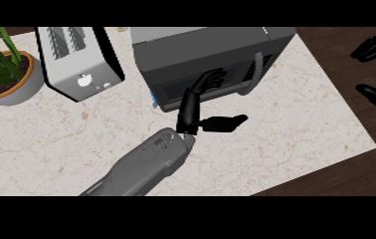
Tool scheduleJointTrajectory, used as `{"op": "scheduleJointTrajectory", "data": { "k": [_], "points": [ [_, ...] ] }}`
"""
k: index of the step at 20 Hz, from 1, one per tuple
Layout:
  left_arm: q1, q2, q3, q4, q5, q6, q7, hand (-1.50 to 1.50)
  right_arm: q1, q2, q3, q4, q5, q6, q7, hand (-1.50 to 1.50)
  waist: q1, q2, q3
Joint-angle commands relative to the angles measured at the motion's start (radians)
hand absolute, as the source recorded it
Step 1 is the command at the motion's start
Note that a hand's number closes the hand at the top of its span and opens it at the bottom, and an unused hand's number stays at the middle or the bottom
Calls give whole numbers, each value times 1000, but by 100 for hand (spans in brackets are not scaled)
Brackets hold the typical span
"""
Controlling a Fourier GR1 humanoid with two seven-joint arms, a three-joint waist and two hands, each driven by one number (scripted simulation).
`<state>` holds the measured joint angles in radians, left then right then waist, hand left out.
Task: Pick up the milk, place it into the microwave and close the microwave
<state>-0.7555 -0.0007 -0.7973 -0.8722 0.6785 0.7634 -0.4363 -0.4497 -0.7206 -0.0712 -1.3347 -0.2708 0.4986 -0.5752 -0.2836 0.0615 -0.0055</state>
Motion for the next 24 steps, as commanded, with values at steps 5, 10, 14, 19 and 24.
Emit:
{"op": "scheduleJointTrajectory", "data": {
  "k": [5,10,14,19,24],
  "points": [
    [-90,1,76,18,106,73,-33,-150,-42,-44,-12,-16,66,-27,-48,150,-7,17,1],
    [-105,1,59,33,140,69,-57,-150,-68,-53,-16,5,88,-47,-52,150,15,28,2],
    [-107,1,40,35,165,80,-76,-150,-76,-55,-11,12,101,-47,-72,150,3,37,3],
    [-119,1,31,44,190,77,-108,-150,-101,-63,-17,31,106,-53,-74,150,9,40,3],
    [-115,1,16,37,213,65,-133,-150,-73,72,8,100,-61,38,-45,-150,32,57,9]
  ]
}}
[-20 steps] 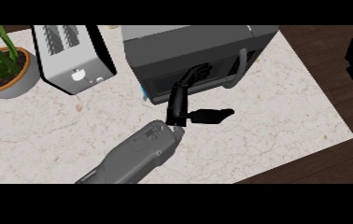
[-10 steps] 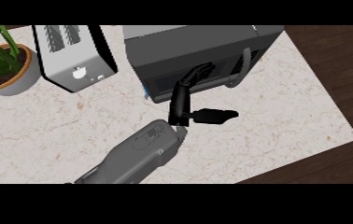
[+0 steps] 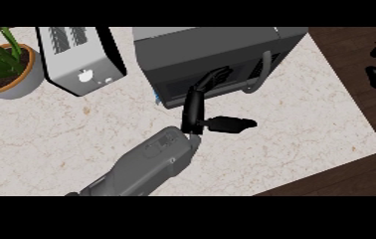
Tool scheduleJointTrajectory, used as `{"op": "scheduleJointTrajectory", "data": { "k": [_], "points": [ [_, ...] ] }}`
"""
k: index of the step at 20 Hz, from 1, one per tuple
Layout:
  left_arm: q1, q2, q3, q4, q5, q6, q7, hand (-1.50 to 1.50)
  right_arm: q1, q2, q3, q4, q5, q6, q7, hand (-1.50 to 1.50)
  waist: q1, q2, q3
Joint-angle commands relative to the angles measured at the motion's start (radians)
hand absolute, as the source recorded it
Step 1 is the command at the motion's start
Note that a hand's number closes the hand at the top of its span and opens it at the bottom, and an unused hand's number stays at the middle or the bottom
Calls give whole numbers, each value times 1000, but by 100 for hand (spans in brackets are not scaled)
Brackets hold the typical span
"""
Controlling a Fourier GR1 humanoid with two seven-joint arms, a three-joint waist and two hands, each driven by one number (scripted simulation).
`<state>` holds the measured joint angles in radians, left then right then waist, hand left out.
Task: Pick up the milk, place it into the microwave and close the microwave
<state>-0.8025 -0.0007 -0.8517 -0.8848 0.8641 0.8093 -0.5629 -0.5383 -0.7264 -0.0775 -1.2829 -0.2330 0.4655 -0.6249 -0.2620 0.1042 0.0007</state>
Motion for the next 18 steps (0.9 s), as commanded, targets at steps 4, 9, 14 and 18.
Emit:
{"op": "scheduleJointTrajectory", "data": {
  "k": [4,9,14,18],
  "points": [
    [-81,1,76,64,51,16,-21,-150,7,74,4,82,-155,104,44,-150,1,11,0],
    [-89,1,58,86,70,8,-33,-150,-22,68,6,116,-205,136,97,-150,12,12,-1],
    [-92,1,55,93,95,3,-49,-150,-32,44,-7,145,-247,179,121,-150,-2,12,1],
    [-101,1,57,94,108,11,-70,-150,-47,39,-16,167,-283,197,146,-150,-2,11,1]
  ]
}}
